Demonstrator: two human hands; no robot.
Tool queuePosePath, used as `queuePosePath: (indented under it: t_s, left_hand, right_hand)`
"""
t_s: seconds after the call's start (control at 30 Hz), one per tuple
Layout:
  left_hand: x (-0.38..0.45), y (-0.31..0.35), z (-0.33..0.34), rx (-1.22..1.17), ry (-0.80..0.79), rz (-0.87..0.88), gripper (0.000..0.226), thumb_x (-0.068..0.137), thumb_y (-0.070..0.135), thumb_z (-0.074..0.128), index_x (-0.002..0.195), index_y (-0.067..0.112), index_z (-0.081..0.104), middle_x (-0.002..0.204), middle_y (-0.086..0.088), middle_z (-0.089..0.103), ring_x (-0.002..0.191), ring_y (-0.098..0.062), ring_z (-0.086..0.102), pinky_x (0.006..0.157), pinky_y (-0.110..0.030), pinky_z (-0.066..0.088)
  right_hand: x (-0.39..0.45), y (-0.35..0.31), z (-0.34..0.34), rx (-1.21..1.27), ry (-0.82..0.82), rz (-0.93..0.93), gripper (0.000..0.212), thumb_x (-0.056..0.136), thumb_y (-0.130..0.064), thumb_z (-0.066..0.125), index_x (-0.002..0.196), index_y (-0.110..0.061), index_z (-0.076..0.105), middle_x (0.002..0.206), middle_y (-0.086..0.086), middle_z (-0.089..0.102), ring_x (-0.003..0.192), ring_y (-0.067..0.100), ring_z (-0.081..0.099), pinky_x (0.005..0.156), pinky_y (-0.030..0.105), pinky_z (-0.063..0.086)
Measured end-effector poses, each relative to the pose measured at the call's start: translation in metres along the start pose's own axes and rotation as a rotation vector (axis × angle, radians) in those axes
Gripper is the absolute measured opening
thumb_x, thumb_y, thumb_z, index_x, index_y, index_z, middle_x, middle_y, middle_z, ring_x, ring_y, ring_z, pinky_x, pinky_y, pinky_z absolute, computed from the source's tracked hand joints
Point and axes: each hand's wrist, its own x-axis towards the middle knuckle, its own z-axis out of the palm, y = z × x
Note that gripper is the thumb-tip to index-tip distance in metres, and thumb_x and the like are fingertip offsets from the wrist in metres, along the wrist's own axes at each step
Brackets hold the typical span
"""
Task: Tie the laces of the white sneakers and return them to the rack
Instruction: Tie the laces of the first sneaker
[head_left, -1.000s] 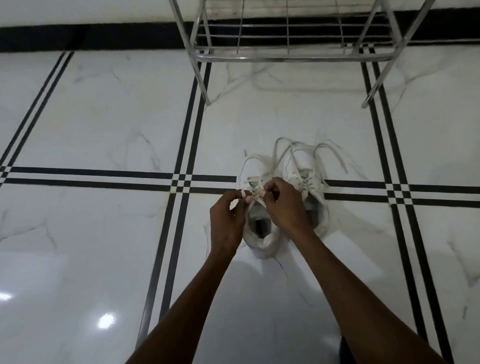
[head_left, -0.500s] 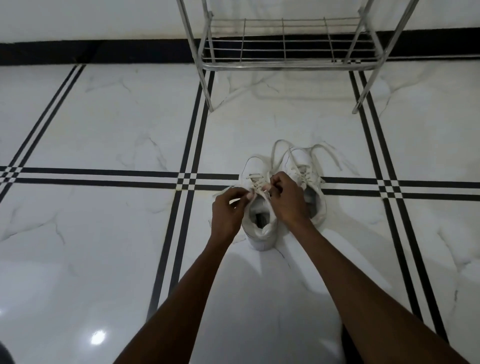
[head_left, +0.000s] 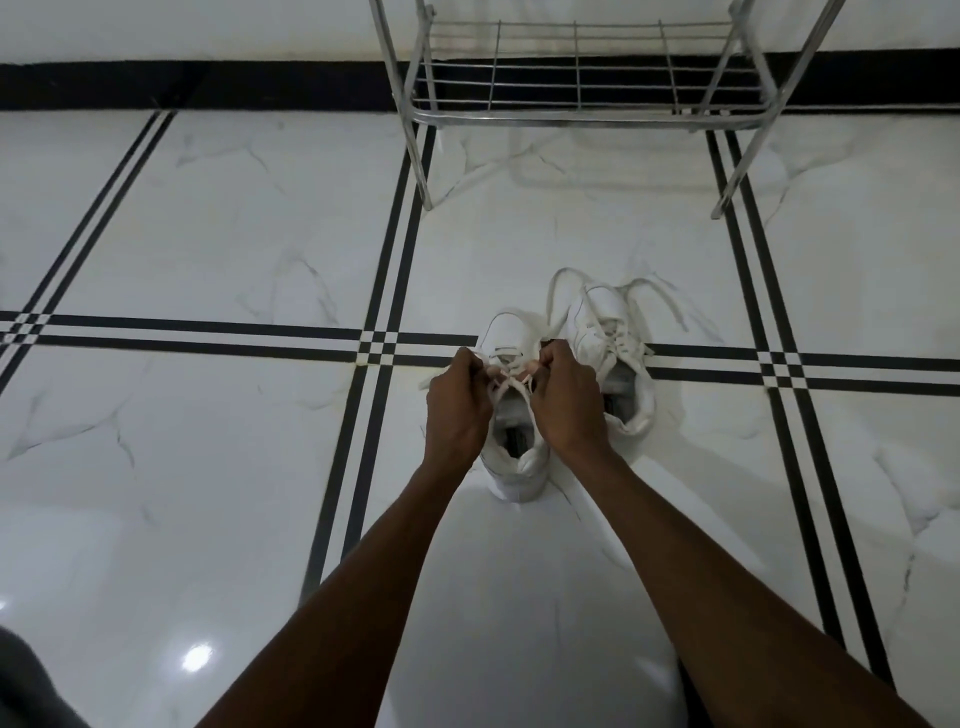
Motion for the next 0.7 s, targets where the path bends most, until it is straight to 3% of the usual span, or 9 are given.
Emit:
queuePosePath:
  t_s: [0.13, 0.23, 0.33, 0.4, 0.47, 0.57, 0.63, 0.7]
  left_hand:
    - [-0.003, 0.003, 0.002, -0.04, 0.019, -0.043, 0.015, 0.101, 0.006, 0.056, 0.087, 0.011, 0.052, 0.07, 0.011, 0.058, 0.061, -0.005, 0.055, 0.055, -0.013, 0.042]
    - [-0.003, 0.003, -0.004, -0.198, -0.019, -0.104, 0.022, 0.101, 0.02, 0.061, 0.088, 0.002, 0.06, 0.084, -0.004, 0.075, 0.081, -0.018, 0.07, 0.072, -0.033, 0.056]
    - [0.0, 0.015, -0.025, -0.49, -0.062, -0.179, 0.029, 0.104, 0.028, 0.059, 0.097, 0.001, 0.068, 0.099, -0.003, 0.081, 0.099, -0.014, 0.075, 0.088, -0.031, 0.057]
    - [0.008, 0.027, -0.039, -0.553, -0.075, -0.138, 0.029, 0.105, 0.028, 0.056, 0.102, 0.004, 0.072, 0.102, -0.004, 0.081, 0.103, -0.017, 0.074, 0.094, -0.04, 0.057]
    - [0.015, 0.04, -0.049, -0.493, -0.115, -0.035, 0.03, 0.107, 0.029, 0.053, 0.103, 0.008, 0.074, 0.102, -0.002, 0.08, 0.105, -0.017, 0.074, 0.096, -0.044, 0.058]
    - [0.022, 0.051, -0.054, -0.443, -0.156, 0.084, 0.029, 0.107, 0.026, 0.052, 0.106, 0.007, 0.074, 0.108, -0.003, 0.078, 0.108, -0.019, 0.071, 0.097, -0.044, 0.058]
    - [0.024, 0.054, -0.056, -0.432, -0.174, 0.128, 0.029, 0.107, 0.025, 0.052, 0.108, 0.007, 0.074, 0.112, -0.004, 0.078, 0.112, -0.02, 0.07, 0.094, -0.042, 0.059]
    - [0.024, 0.056, -0.058, -0.433, -0.21, 0.164, 0.028, 0.107, 0.022, 0.052, 0.112, 0.005, 0.074, 0.117, -0.002, 0.077, 0.118, -0.015, 0.068, 0.092, -0.032, 0.058]
  right_hand:
    - [0.001, 0.004, 0.002, 0.091, 0.004, 0.079, 0.009, 0.096, -0.013, 0.056, 0.102, -0.006, 0.056, 0.097, 0.013, 0.072, 0.091, 0.034, 0.066, 0.066, 0.031, 0.04]
    - [0.011, 0.007, -0.002, 0.237, -0.112, 0.149, 0.013, 0.097, -0.02, 0.058, 0.102, -0.008, 0.06, 0.097, 0.007, 0.073, 0.092, 0.025, 0.068, 0.071, 0.029, 0.046]
    - [0.018, 0.004, -0.012, 0.616, -0.204, 0.286, 0.013, 0.096, -0.027, 0.061, 0.101, -0.015, 0.065, 0.095, 0.0, 0.077, 0.091, 0.016, 0.073, 0.082, 0.037, 0.058]
    - [0.02, -0.004, -0.023, 0.798, -0.181, 0.326, 0.011, 0.095, -0.024, 0.063, 0.099, -0.016, 0.069, 0.089, 0.003, 0.079, 0.084, 0.015, 0.075, 0.071, 0.031, 0.056]
    - [0.023, -0.013, -0.032, 0.768, -0.212, 0.224, 0.015, 0.095, -0.023, 0.065, 0.103, -0.014, 0.074, 0.088, 0.007, 0.079, 0.076, 0.013, 0.073, 0.063, 0.021, 0.052]
    - [0.026, -0.024, -0.042, 0.502, -0.493, -0.031, 0.018, 0.095, -0.02, 0.063, 0.104, -0.012, 0.077, 0.089, 0.008, 0.078, 0.074, 0.011, 0.07, 0.059, 0.013, 0.048]
    - [0.029, -0.028, -0.048, 0.37, -0.666, -0.114, 0.019, 0.097, -0.018, 0.06, 0.105, -0.01, 0.075, 0.09, 0.005, 0.076, 0.079, 0.01, 0.069, 0.065, 0.016, 0.049]
    - [0.033, -0.029, -0.051, 0.309, -0.709, -0.139, 0.02, 0.096, -0.03, 0.062, 0.101, -0.016, 0.075, 0.087, 0.0, 0.075, 0.08, 0.011, 0.069, 0.07, 0.025, 0.053]
